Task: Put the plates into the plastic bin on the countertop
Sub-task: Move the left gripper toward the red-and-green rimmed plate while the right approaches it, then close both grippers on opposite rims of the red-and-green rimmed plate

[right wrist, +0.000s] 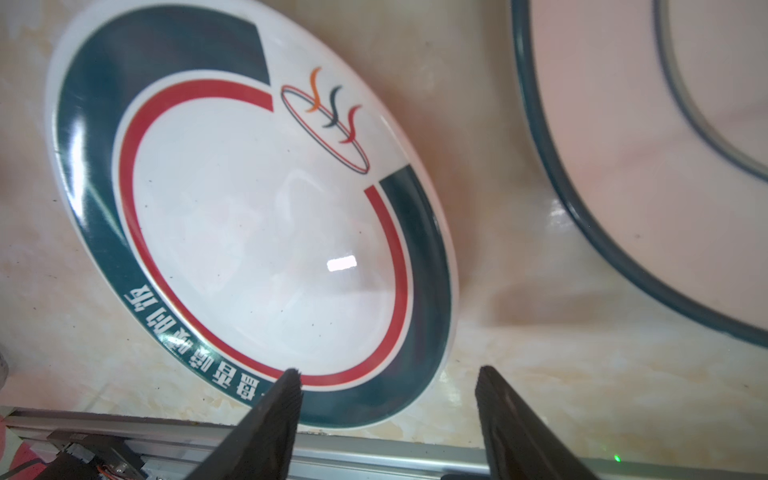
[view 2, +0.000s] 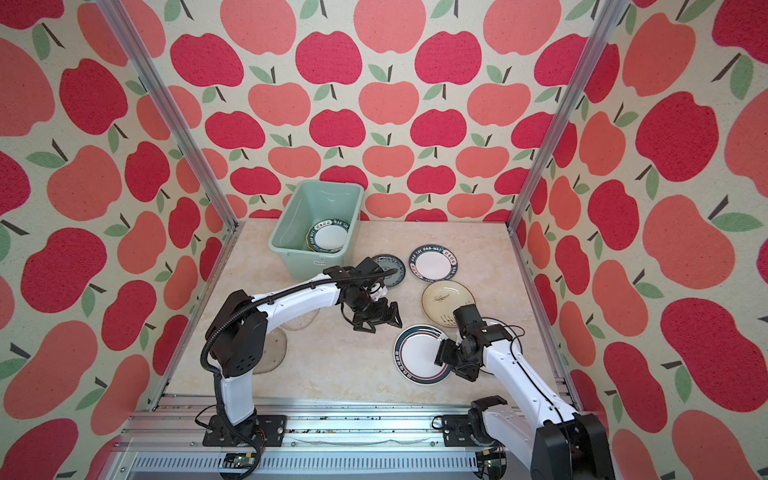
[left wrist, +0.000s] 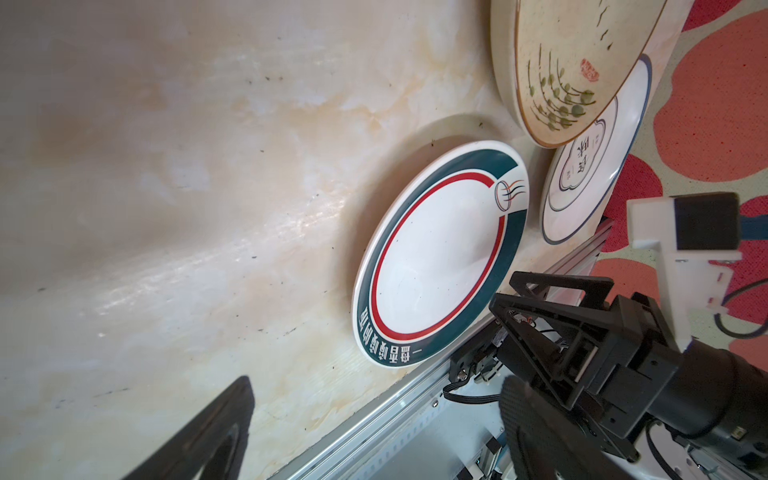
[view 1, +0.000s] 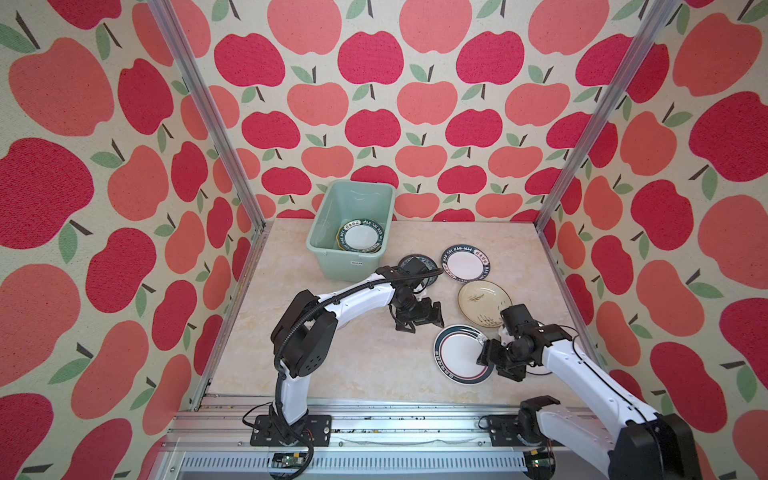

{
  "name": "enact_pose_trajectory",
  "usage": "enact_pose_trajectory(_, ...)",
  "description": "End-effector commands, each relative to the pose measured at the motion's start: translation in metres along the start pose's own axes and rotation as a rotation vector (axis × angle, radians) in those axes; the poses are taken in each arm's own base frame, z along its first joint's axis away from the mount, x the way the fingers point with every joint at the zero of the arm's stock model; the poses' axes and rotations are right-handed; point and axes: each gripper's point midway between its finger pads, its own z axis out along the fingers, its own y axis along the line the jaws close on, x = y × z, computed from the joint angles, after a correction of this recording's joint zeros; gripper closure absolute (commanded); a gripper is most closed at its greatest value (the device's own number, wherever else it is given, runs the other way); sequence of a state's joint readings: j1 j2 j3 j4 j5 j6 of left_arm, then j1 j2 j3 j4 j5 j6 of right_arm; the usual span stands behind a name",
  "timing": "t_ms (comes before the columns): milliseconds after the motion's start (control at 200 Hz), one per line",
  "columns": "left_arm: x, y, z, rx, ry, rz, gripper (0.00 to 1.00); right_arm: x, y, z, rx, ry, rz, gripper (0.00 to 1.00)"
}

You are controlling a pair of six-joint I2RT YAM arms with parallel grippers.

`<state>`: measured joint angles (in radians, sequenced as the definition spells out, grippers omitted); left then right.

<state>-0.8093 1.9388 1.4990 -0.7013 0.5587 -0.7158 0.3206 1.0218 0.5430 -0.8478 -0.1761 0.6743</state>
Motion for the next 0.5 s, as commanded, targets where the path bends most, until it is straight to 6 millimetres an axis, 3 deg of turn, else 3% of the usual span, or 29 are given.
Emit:
enact_pose_trajectory(0, -0.006, -0.01, -0.001, 0.025, -0.012, 0.03, 0.05, 0.0, 0.003, 0.008, -0.023, 0.004, 0.014, 0.3)
enact_pose_trajectory(270, -0.017, -0.006, 0.008, 0.056, -0.027, 0.032, 0.06, -0.007, 0.024, 0.016, -0.138, -0.01, -0.029, 0.31)
enact_pose_trajectory(495, -0.029, 0.009, 0.019, 0.056, -0.029, -0.018, 0.07, -0.01, 0.035, 0.018, -0.195, -0.015, -0.06, 0.31)
